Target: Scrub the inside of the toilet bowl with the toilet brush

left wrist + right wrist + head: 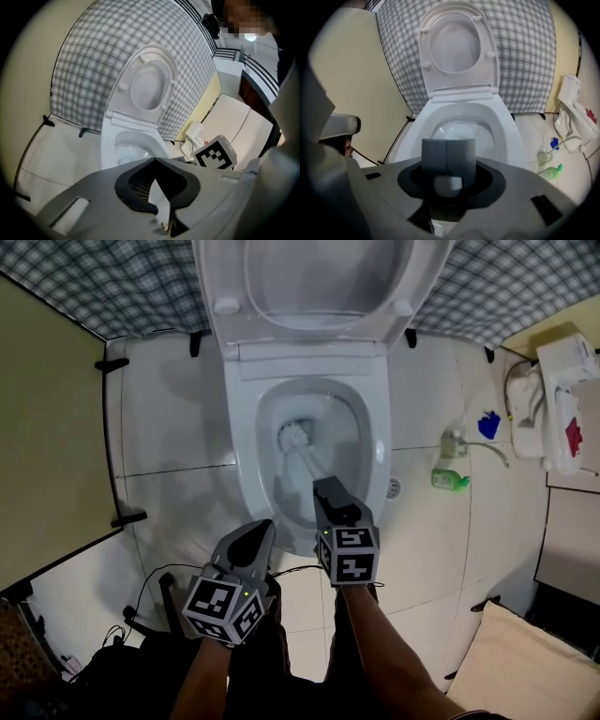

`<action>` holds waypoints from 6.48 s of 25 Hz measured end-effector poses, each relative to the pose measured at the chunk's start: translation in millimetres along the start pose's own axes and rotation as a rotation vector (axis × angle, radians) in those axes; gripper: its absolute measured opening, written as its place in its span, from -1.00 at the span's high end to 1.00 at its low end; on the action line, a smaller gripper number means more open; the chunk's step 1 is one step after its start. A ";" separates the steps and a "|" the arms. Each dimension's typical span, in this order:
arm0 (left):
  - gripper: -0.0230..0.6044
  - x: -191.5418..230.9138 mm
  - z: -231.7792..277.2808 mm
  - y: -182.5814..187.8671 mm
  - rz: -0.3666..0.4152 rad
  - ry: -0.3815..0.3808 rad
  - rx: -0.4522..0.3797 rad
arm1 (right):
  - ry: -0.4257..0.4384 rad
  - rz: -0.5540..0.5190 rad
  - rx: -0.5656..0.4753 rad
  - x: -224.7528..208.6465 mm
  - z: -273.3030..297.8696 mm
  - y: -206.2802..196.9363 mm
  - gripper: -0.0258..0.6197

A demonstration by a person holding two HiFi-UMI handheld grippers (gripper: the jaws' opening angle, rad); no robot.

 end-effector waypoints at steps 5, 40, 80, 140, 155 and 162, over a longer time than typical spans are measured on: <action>0.90 -3.5 3.5 0.2 -0.002 -0.008 0.006 | -0.021 -0.101 -0.064 -7.8 12.3 37.6 0.36; 0.90 -10.5 6.0 -23.5 -0.055 -0.026 0.020 | 0.019 -0.670 0.262 -24.3 37.5 -9.6 0.37; 0.90 -28.8 0.2 -29.4 -0.047 -0.028 0.013 | 0.081 -0.755 0.282 -28.9 58.6 14.5 0.37; 0.90 -34.0 -8.8 -25.1 -0.046 -0.019 0.015 | 0.088 -1.269 0.429 -82.6 -34.8 39.8 0.38; 0.90 -23.2 -14.0 -14.9 -0.038 0.003 0.001 | 0.057 -1.103 0.263 -87.0 -33.1 91.5 0.39; 0.90 -40.3 -13.2 9.1 -0.004 -0.001 -0.019 | 0.207 -0.764 0.131 -93.2 -90.4 78.5 0.39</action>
Point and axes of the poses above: the fingertips, and each gripper's own axes: z forward along the fingers, x to its left, y out of its top, the point moved 6 cm from there along -z, backward along the fingers, and after that the axes turned 1 degree about -x, right-handed, at the moved point
